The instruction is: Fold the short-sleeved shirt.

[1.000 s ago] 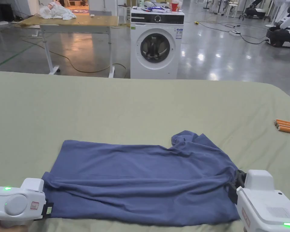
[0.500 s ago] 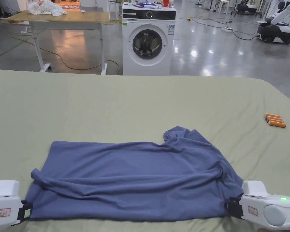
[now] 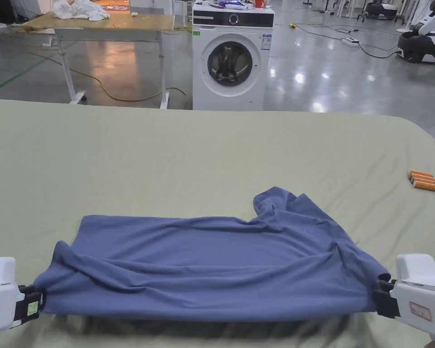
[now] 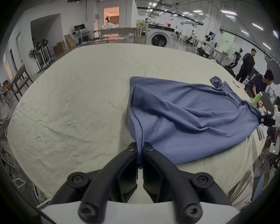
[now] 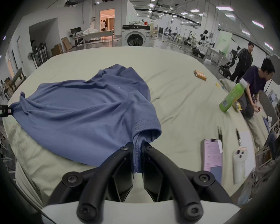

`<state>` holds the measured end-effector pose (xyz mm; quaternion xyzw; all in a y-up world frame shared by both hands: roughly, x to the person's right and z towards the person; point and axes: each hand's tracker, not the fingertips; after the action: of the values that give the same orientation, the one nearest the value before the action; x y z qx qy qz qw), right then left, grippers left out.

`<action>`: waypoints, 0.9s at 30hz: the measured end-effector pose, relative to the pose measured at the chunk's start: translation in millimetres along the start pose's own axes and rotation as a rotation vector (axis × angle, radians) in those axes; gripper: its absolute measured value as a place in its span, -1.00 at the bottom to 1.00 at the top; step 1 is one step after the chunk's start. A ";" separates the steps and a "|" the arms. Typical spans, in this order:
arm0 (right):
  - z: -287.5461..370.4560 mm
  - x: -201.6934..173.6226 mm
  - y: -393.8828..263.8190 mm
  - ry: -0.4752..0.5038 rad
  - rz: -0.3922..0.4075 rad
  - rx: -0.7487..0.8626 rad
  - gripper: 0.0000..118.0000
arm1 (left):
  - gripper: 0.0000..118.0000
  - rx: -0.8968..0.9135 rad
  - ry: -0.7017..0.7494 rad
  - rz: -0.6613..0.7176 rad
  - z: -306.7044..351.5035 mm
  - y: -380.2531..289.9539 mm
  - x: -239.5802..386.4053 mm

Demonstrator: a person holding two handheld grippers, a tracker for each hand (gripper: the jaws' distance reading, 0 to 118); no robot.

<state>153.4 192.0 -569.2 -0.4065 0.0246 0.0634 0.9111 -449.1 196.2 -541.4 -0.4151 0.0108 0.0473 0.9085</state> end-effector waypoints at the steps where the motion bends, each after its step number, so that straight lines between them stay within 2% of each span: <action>1: 7.5 -1.4 -2.9 -0.010 0.010 0.003 -0.88 | -1.00 -0.001 0.003 -0.005 4.1 -3.8 -1.5; 8: 26.6 -13.7 -56.9 -0.013 0.049 -0.115 -0.88 | -1.00 -0.069 0.005 0.010 19.9 -57.9 -14.0; 12: 14.9 -20.0 -91.1 -0.020 0.035 -0.190 -0.87 | -1.00 -0.143 0.010 0.037 12.5 -93.6 -19.2; 16: -1.5 -23.7 -103.6 -0.031 0.015 -0.188 -0.86 | -1.00 -0.161 0.015 0.060 -2.0 -107.0 -17.9; 19: -5.3 -27.5 -100.4 -0.048 0.024 -0.184 -0.68 | -0.98 -0.164 0.028 0.055 -4.8 -99.8 -15.2; 22: 3.4 -30.6 -89.0 -0.134 0.068 -0.197 -0.07 | -0.72 -0.152 0.051 0.026 0.8 -92.9 -8.2; 23: 6.8 -29.7 -85.2 -0.158 0.066 -0.185 0.07 | -0.51 -0.146 0.053 0.021 2.5 -89.6 -6.1; 24: 13.4 -30.7 -78.7 -0.162 0.058 -0.151 0.09 | -0.37 -0.121 0.073 0.011 8.1 -85.2 0.3; 26: 25.2 -35.3 -63.1 -0.168 0.037 -0.068 0.12 | -0.25 -0.038 0.074 -0.007 12.9 -73.9 7.7; 27: 30.7 -39.6 -53.2 -0.160 0.032 -0.029 0.16 | -0.11 0.006 0.056 -0.009 14.5 -66.5 12.1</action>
<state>121.2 175.8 -505.6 -0.4126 -0.0426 0.1105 0.9032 -431.1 164.8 -482.6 -0.4134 0.0343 0.0317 0.9094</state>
